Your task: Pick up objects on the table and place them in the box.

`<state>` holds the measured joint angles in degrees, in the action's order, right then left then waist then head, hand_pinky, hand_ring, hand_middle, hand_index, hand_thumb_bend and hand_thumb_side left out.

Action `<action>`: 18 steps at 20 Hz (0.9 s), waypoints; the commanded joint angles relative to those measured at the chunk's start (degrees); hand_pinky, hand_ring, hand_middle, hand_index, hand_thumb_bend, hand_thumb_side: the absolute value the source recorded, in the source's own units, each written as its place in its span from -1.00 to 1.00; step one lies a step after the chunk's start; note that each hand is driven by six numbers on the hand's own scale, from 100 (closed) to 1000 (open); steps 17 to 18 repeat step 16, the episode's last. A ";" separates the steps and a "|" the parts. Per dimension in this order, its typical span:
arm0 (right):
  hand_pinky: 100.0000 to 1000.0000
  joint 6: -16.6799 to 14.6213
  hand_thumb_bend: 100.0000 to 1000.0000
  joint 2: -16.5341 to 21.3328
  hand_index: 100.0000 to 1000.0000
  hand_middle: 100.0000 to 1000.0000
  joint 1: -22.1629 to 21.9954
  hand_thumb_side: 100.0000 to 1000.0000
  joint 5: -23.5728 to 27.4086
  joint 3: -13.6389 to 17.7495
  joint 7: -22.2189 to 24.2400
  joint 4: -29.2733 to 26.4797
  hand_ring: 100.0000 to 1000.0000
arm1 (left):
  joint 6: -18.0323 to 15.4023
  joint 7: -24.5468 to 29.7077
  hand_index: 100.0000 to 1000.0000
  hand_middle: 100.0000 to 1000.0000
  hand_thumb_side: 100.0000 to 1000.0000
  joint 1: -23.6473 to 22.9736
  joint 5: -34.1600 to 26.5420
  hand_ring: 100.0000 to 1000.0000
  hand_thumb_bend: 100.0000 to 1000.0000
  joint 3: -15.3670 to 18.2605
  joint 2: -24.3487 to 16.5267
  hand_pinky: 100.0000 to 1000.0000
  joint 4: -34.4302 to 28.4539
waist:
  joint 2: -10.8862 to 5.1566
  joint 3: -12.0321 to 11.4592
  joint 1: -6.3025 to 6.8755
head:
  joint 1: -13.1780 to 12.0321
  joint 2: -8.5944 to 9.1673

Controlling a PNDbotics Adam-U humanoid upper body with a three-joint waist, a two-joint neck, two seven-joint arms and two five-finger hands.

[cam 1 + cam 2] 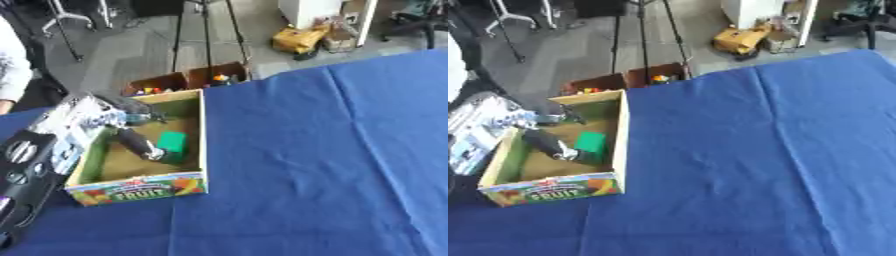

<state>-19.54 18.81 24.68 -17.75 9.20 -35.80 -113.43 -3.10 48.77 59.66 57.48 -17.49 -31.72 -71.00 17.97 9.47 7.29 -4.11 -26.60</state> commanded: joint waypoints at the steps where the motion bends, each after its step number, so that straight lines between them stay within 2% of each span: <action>1: 0.36 0.07 -1.00 0.54 0.26 -0.24 0.30 0.32 0.52 0.46 0.14 -1.16 0.14 | 0.25 -2.14 1.00 0.94 0.41 1.62 1.88 1.00 -0.49 2.03 -2.34 1.00 -3.98 | -1.61 -0.21 -0.51 | 0.09 0.31; 5: 0.36 0.09 -1.00 0.70 0.26 -0.24 0.15 0.32 0.40 0.58 -0.07 -1.16 0.14 | 0.58 -3.73 1.00 0.90 0.36 1.48 1.77 1.00 -0.62 3.30 -3.61 1.00 -8.78 | -1.82 -0.60 -0.57 | 0.28 0.08; 8: 0.36 0.17 -1.00 0.81 0.26 -0.24 0.06 0.32 0.35 0.71 -0.26 -1.16 0.14 | 1.28 -4.54 1.00 0.88 0.32 0.75 -0.87 1.00 -0.75 4.42 -4.63 1.00 -13.63 | -1.93 -0.97 -0.64 | 0.52 -0.05; 9: 0.35 0.18 -1.00 0.84 0.26 -0.24 0.07 0.31 0.33 0.74 -0.31 -1.16 0.14 | 1.64 -4.65 1.00 0.87 0.38 0.44 -1.94 1.00 -0.82 4.73 -4.99 1.00 -15.29 | -1.95 -1.06 -0.67 | 0.58 -0.07; 10: 0.35 0.17 -1.00 0.89 0.26 -0.24 0.09 0.32 0.29 0.75 -0.36 -1.16 0.14 | 2.02 -5.01 1.00 0.86 0.31 0.06 -3.14 1.00 -0.81 5.19 -5.36 1.00 -17.33 | -2.00 -1.20 -0.71 | 0.69 -0.08; 13: 0.35 0.13 -1.00 0.99 0.26 -0.24 0.15 0.32 0.16 0.82 -0.53 -1.16 0.14 | 3.31 -6.36 1.00 0.86 0.30 -1.53 -6.53 1.00 -0.83 6.58 -6.56 1.00 -23.64 | -2.08 -1.57 -0.87 | 0.99 -0.02; 16: 0.35 0.02 -1.00 1.10 0.25 -0.23 0.37 0.31 -0.02 0.92 -0.85 -1.16 0.15 | 4.95 -9.20 1.00 0.80 0.28 -4.04 -9.86 0.95 -0.88 8.45 -7.66 0.91 -30.90 | -2.14 -2.10 -1.06 | 1.41 0.04; 18: 0.35 0.02 -1.00 1.10 0.25 -0.23 0.37 0.31 -0.02 0.92 -0.85 -1.16 0.15 | 4.95 -9.20 1.00 0.80 0.28 -4.04 -9.86 0.95 -0.88 8.45 -7.66 0.91 -30.90 | -2.14 -2.10 -1.06 | 1.41 0.04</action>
